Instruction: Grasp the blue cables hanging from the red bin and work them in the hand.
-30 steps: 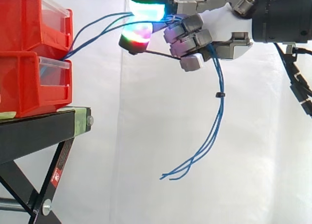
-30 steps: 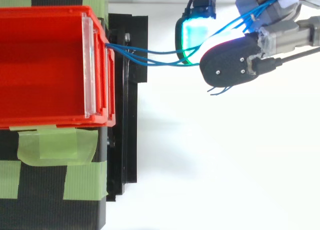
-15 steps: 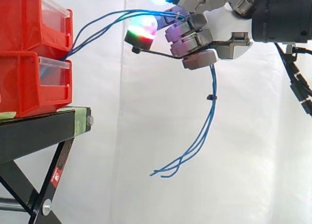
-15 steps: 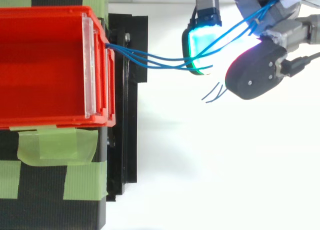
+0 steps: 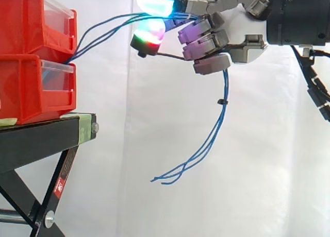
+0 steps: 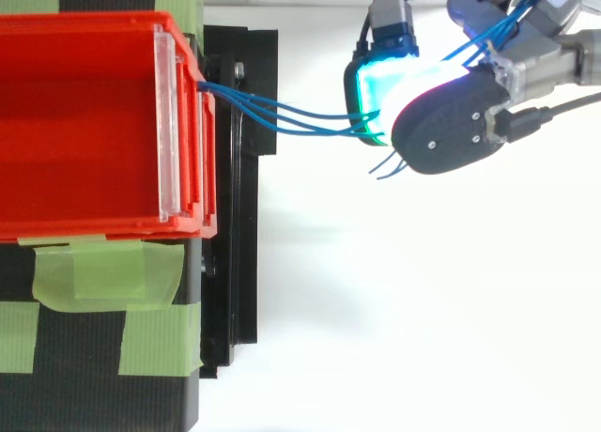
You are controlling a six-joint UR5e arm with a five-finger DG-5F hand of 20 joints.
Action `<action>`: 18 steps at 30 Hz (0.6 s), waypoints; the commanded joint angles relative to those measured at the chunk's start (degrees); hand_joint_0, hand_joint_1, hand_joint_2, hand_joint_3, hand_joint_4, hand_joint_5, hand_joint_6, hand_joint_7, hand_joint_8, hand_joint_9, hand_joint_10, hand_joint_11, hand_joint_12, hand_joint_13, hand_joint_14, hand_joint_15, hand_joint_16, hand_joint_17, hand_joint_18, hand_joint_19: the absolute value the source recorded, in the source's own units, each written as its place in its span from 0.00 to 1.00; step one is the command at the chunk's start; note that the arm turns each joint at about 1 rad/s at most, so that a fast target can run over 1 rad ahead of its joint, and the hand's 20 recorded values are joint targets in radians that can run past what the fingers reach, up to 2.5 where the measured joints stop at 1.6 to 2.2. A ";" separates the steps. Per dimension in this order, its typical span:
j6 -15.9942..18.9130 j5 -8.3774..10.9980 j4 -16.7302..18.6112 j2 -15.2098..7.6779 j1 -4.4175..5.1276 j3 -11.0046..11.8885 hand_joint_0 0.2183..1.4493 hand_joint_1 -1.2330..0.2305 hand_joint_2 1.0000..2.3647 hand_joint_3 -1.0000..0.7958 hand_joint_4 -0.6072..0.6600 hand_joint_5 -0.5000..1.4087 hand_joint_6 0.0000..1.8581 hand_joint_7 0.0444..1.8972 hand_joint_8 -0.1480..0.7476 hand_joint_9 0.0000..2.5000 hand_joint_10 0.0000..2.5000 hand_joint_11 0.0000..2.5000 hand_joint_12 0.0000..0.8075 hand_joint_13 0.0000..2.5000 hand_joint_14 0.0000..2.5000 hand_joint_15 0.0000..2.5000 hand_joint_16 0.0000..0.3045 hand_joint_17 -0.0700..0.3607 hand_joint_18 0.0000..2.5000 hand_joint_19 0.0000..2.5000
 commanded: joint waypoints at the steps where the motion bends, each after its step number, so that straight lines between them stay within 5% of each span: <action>1: -0.11 -0.08 0.00 -0.06 0.00 0.03 0.51 0.40 0.01 0.40 0.67 0.62 0.00 0.79 0.63 0.48 1.00 1.00 0.58 0.48 1.00 0.66 0.24 0.54 0.72 0.46; 5: -0.11 -0.17 0.00 0.03 0.00 0.03 0.51 0.36 0.00 0.46 0.72 0.56 0.00 0.76 0.64 0.40 1.00 1.00 0.63 0.44 1.00 0.65 0.28 0.62 0.66 0.35; 10: -0.28 -0.34 0.26 0.03 -0.26 -0.06 0.48 0.32 0.01 0.33 0.73 0.47 0.05 0.73 0.68 0.31 1.00 1.00 0.66 0.37 1.00 0.64 0.27 0.59 0.59 0.37; 18: -0.28 -0.34 0.26 0.03 -0.26 -0.06 0.51 0.28 0.00 0.41 0.70 0.38 0.17 0.67 0.69 0.20 1.00 1.00 0.68 0.29 1.00 0.65 0.27 0.60 0.53 0.41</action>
